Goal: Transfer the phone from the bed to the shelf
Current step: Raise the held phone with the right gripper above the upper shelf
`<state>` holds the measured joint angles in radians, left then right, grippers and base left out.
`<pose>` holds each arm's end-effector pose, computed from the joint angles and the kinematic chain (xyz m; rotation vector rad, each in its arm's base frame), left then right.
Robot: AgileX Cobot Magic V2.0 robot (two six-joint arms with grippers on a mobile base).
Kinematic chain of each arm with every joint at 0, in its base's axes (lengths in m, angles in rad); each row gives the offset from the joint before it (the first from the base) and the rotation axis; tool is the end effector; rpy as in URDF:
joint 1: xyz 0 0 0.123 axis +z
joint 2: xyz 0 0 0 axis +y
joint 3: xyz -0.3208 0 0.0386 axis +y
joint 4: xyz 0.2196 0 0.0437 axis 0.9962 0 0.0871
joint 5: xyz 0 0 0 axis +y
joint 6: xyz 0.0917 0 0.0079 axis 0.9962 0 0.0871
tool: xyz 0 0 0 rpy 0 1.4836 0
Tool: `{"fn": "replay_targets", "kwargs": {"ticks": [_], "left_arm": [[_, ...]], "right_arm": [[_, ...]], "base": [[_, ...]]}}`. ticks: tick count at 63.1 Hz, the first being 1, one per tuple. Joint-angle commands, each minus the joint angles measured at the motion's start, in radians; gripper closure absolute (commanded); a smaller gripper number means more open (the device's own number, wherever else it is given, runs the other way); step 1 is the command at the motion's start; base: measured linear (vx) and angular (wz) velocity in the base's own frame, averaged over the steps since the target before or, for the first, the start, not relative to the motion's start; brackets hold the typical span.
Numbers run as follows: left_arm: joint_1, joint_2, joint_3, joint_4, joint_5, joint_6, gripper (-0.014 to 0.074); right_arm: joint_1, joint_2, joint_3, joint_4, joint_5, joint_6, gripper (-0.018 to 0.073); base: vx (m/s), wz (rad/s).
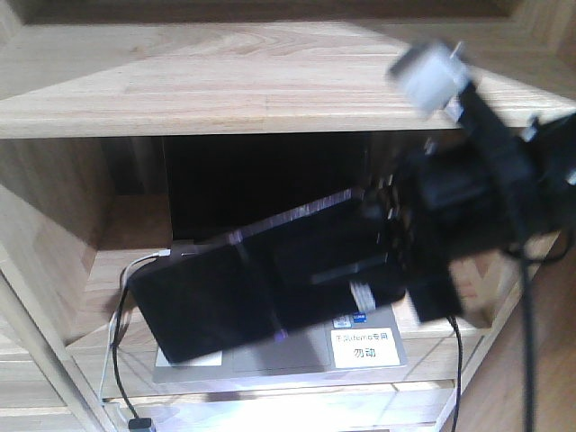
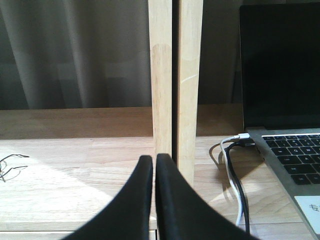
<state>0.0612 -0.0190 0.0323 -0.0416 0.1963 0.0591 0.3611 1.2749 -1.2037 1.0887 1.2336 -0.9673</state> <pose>-0.0099 -0.0014 0.1849 -0.0302 1.6930 0.0527 0.1566 0.1415 0.4293 -1.2073 1.8995 1.1784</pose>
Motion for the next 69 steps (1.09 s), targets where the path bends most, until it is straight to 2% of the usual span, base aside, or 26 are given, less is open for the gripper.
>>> {"fn": "replay_targets", "kwargs": {"ticks": [1,20,39,60,69], "left_arm": [[0.0,-0.008,0.007,-0.009,-0.07,0.0,0.0595],[0.0,-0.008,0.007,-0.009,-0.07,0.0,0.0595],[0.0,-0.008,0.007,-0.009,-0.07,0.0,0.0595],[0.0,-0.008,0.007,-0.009,-0.07,0.0,0.0595],[0.0,-0.008,0.007,-0.009,-0.07,0.0,0.0595]], "right_arm": [[0.001,-0.031,-0.089,0.105,0.035,0.029,0.0561],[0.001,-0.006,-0.371,0.1,-0.083,0.096,0.0561],[0.001,0.166,-0.634,0.106,-0.17,0.096,0.0561],[0.001,0.42,-0.834,0.236,-0.288,0.077,0.0561],[0.037,0.503,-0.883,0.244,-0.379,0.06,0.0561]], "base": [[0.0,0.0],[0.0,0.0],[0.0,0.0],[0.0,0.0],[0.0,0.0]]}}
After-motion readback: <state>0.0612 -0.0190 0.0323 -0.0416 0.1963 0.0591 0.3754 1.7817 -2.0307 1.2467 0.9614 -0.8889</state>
